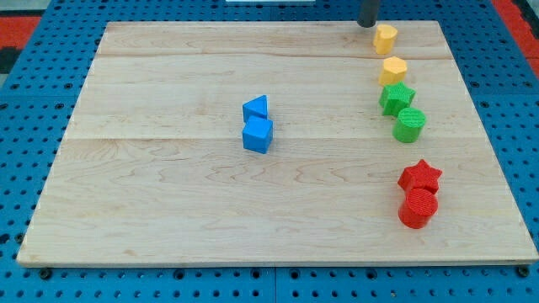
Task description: Slightly push the yellow heart to the yellow hexagon
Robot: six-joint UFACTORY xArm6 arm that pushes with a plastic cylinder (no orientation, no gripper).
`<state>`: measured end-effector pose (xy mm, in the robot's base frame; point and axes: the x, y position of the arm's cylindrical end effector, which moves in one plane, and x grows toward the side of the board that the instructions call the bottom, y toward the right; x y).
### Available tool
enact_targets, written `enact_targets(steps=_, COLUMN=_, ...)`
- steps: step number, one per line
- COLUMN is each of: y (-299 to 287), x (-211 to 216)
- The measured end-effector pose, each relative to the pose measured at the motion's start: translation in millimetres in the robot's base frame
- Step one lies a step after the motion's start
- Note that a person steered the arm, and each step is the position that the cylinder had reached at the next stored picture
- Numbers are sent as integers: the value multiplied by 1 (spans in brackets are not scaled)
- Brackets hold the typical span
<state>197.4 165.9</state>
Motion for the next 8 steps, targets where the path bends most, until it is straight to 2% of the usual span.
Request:
enact_targets(steps=1, y=7, x=34)
enact_targets(steps=2, y=7, x=27)
enact_targets(steps=3, y=6, x=-6)
enact_targets(steps=7, y=24, x=13)
enact_targets(steps=8, y=21, x=32)
